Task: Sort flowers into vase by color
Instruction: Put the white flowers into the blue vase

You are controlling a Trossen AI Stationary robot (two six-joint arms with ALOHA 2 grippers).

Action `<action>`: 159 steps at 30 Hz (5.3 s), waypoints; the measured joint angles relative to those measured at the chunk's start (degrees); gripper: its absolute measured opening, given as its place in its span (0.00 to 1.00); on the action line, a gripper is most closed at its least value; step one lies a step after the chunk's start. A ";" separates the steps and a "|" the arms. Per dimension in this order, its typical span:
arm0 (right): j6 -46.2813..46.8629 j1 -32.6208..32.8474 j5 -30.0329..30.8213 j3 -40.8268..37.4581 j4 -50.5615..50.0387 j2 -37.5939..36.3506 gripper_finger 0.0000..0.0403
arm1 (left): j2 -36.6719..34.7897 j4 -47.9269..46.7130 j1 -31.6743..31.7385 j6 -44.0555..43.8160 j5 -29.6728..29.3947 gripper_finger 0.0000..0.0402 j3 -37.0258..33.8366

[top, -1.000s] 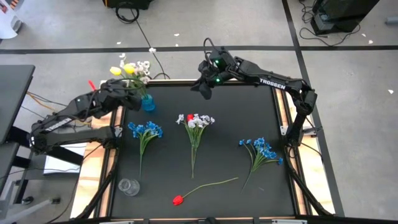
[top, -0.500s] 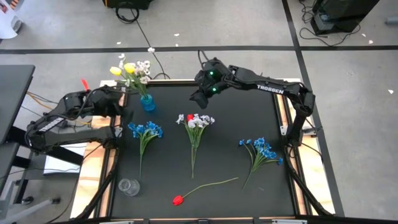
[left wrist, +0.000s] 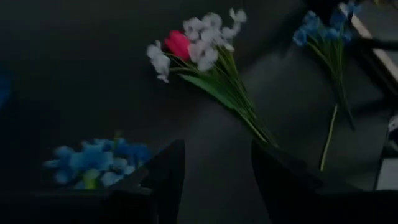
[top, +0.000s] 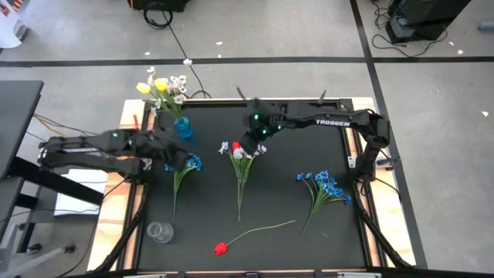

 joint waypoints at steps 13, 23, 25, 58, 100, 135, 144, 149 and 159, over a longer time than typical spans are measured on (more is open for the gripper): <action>31.07 11.81 13.78 -17.97 19.61 0.11 0.32 | 3.48 15.30 -7.36 -1.42 -1.05 0.47 -9.88; 41.92 15.41 22.47 -24.48 21.39 0.04 0.46 | 3.50 22.64 -8.52 4.52 -1.05 0.47 -13.75; 43.17 15.50 23.93 -26.92 24.22 0.07 0.51 | 3.87 22.50 -8.52 4.40 -1.05 0.47 -13.81; 43.28 12.07 19.16 -24.77 33.53 11.98 0.25 | 7.19 18.85 -12.01 1.09 -0.29 0.47 -13.76; -8.54 6.96 12.62 -24.79 82.63 -1.31 0.04 | 7.17 62.35 -5.70 24.31 -10.41 0.47 -13.76; -0.27 0.03 -2.99 -24.74 83.66 -1.80 0.26 | 10.25 68.90 0.20 34.30 -12.33 0.03 -12.82; 5.60 -4.41 -9.18 -24.75 84.20 -4.80 0.35 | -7.22 46.60 0.29 39.15 -38.62 0.03 -12.85; 4.54 -5.83 -11.16 -24.75 83.80 -5.07 0.35 | -14.25 36.58 0.30 40.45 -49.74 0.03 -12.87; -3.52 -6.04 -11.57 -24.75 81.54 -5.07 0.35 | -19.85 36.48 0.33 56.06 -50.10 0.02 -13.23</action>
